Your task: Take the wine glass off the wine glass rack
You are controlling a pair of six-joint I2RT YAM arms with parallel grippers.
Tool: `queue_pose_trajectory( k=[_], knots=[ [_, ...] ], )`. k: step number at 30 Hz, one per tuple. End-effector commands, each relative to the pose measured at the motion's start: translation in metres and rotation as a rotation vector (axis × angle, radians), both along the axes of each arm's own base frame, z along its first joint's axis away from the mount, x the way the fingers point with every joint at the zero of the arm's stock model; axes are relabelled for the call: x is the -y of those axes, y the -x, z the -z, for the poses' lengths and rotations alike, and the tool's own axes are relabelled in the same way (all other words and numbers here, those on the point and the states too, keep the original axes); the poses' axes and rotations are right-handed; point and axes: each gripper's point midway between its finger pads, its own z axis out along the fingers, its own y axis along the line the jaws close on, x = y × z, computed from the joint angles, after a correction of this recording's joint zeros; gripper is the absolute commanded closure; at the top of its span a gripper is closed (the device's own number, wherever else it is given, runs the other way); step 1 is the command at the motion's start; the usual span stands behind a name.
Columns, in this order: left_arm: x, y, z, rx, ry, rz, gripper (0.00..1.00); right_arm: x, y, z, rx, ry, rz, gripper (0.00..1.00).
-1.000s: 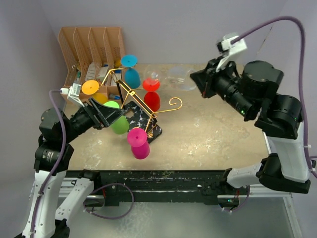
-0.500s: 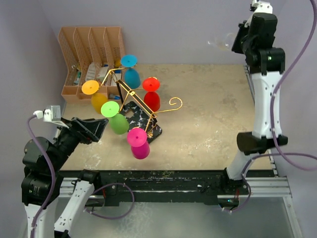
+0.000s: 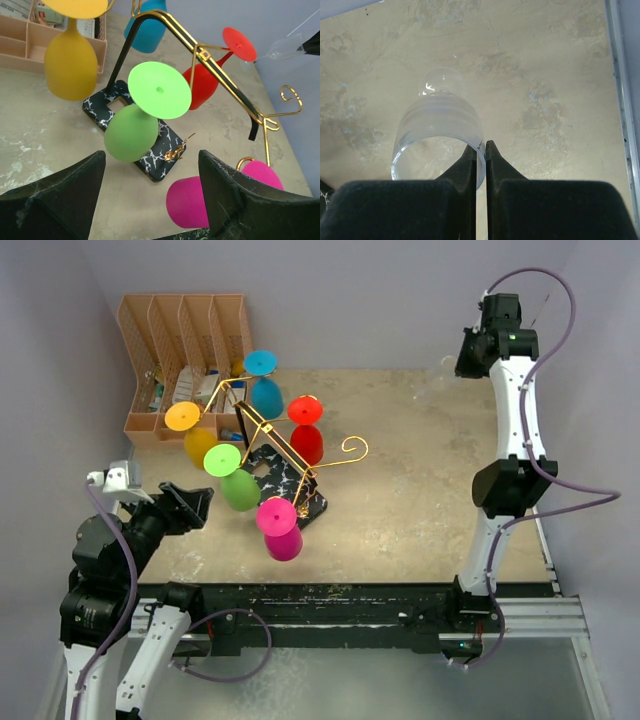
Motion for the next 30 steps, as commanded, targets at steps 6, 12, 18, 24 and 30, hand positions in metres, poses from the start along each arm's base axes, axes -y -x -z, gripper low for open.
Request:
queue_pose_trajectory(
  k=[6,12,18,24,30],
  knots=[
    [-0.007,-0.008,0.015,0.004,-0.047,-0.029,0.23,-0.013,-0.01,-0.014,0.048,0.155,-0.003,1.0],
    [-0.006,-0.008,0.02,-0.009,-0.045,-0.028,0.23,-0.012,-0.017,0.008,-0.002,0.192,0.007,1.0],
    [-0.004,-0.008,0.022,-0.016,-0.043,-0.019,0.23,-0.012,-0.023,0.029,-0.042,0.198,0.0,1.0],
    [-0.004,-0.009,0.023,-0.021,-0.043,-0.018,0.23,-0.009,-0.027,0.046,-0.079,0.214,0.006,1.0],
    [-0.003,-0.009,0.023,-0.022,-0.042,-0.015,0.23,-0.007,-0.03,0.055,-0.095,0.226,0.012,1.0]
  ],
)
